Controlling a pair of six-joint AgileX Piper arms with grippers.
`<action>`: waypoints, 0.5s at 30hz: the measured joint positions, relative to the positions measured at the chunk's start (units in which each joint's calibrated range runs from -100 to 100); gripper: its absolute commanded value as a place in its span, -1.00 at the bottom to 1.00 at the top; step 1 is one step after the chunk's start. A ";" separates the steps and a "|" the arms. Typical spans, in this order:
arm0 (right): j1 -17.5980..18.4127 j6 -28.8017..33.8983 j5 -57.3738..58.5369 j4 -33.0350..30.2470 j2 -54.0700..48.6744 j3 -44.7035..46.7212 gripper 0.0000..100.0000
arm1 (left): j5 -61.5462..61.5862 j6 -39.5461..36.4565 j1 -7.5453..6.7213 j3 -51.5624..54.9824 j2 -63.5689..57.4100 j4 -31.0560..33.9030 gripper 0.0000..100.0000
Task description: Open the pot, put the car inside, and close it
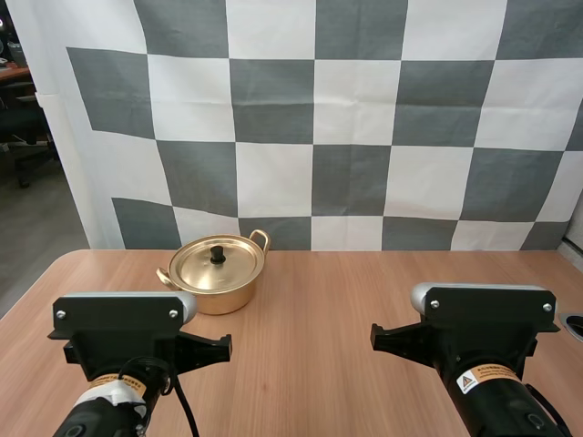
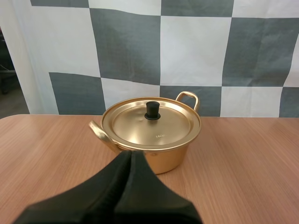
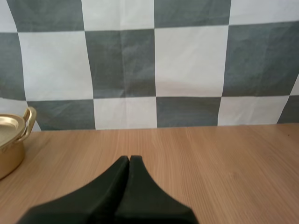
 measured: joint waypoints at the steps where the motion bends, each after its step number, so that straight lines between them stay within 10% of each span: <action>1: 0.00 0.00 0.84 0.00 -0.56 0.00 -1.00 | 0.00 0.00 0.00 0.00 0.00 0.00 -1.00; 15: 1.31 0.00 7.96 -1.11 -6.01 0.00 -1.00 | 0.00 0.00 0.00 0.00 0.00 0.00 -1.00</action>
